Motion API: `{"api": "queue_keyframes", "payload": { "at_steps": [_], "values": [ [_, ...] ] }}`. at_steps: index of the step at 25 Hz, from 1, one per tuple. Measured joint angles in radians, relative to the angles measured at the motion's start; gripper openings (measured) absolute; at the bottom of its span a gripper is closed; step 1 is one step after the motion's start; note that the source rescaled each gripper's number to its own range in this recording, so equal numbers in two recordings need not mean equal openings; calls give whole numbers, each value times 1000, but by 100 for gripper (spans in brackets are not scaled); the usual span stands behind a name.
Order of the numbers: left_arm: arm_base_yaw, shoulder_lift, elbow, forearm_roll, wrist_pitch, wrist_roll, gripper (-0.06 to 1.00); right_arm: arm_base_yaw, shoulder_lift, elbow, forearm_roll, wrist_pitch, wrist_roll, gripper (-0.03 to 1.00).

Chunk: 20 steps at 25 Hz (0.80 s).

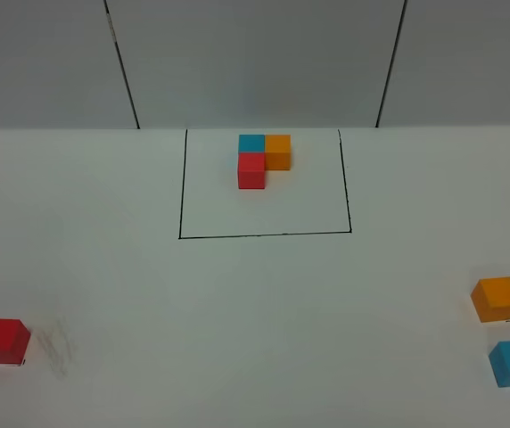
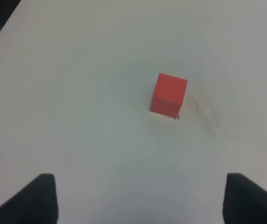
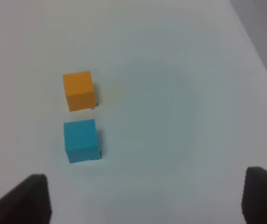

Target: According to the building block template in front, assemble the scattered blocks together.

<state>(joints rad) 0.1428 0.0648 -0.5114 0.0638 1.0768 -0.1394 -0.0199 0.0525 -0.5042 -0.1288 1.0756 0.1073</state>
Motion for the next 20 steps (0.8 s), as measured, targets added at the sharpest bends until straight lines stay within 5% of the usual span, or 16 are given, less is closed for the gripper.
{"api": "queue_keyframes", "payload": {
  "at_steps": [20],
  "values": [
    [0,0,0,0,0,0,59,0,0,0,0,0,0,69]
  ]
}}
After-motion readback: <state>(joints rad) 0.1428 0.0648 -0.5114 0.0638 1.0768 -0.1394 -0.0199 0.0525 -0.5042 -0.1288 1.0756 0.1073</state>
